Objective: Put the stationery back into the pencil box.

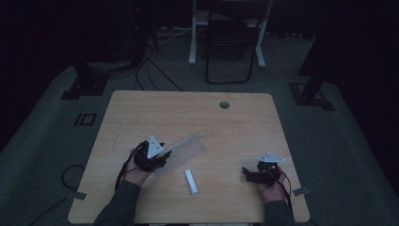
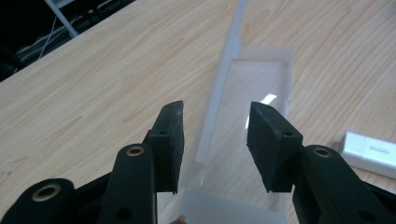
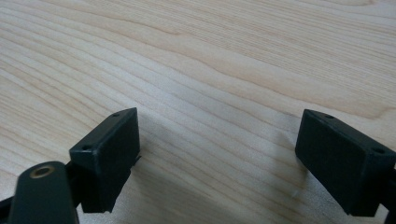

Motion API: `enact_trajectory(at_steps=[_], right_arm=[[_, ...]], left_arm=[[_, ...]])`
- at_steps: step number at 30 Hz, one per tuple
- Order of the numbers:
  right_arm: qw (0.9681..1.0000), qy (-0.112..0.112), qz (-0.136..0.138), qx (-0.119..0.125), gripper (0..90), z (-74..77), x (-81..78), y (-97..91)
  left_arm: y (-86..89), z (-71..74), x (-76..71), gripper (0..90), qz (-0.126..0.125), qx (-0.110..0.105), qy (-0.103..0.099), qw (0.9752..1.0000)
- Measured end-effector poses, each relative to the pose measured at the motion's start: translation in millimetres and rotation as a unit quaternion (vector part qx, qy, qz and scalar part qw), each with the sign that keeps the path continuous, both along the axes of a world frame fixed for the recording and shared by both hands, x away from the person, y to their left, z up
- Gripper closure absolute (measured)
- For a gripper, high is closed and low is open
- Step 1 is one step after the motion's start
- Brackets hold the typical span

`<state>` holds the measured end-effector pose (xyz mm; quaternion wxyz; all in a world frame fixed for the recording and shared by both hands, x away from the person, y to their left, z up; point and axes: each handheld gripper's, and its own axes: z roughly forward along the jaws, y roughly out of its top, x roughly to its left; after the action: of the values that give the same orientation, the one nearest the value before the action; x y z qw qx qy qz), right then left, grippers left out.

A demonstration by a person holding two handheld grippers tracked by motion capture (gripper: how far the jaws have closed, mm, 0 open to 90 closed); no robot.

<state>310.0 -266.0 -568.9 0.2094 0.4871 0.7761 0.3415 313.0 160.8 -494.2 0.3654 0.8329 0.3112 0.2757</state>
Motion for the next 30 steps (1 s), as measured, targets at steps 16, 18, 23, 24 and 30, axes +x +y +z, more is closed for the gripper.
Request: enact_trajectory(at_steps=[16, 18, 23, 24, 30], right_arm=[[1.0, 0.0, 0.0, 0.0, 13.7, 0.0, 0.0, 0.0], [1.0, 0.0, 0.0, 0.0, 13.7, 0.0, 0.0, 0.0], [1.0, 0.0, 0.0, 0.0, 13.7, 0.0, 0.0, 0.0], [1.0, 0.0, 0.0, 0.0, 13.7, 0.0, 0.0, 0.0], [1.0, 0.0, 0.0, 0.0, 13.7, 0.0, 0.0, 0.0]], left_arm=[[-15.2, 18.1, -23.8, 50.6, -0.047, -0.019, -0.02, 0.9985], [-17.4, 18.7, -25.3, 50.6, -0.051, -0.018, -0.019, 0.9984], [-23.4, 19.6, -29.2, 50.5, -0.063, -0.014, -0.013, 0.9978], [-24.1, 19.6, -29.9, 50.4, -0.066, -0.013, -0.012, 0.9977], [-27.3, 17.9, -33.3, 48.1, -0.076, -0.018, -0.008, 0.9969]])
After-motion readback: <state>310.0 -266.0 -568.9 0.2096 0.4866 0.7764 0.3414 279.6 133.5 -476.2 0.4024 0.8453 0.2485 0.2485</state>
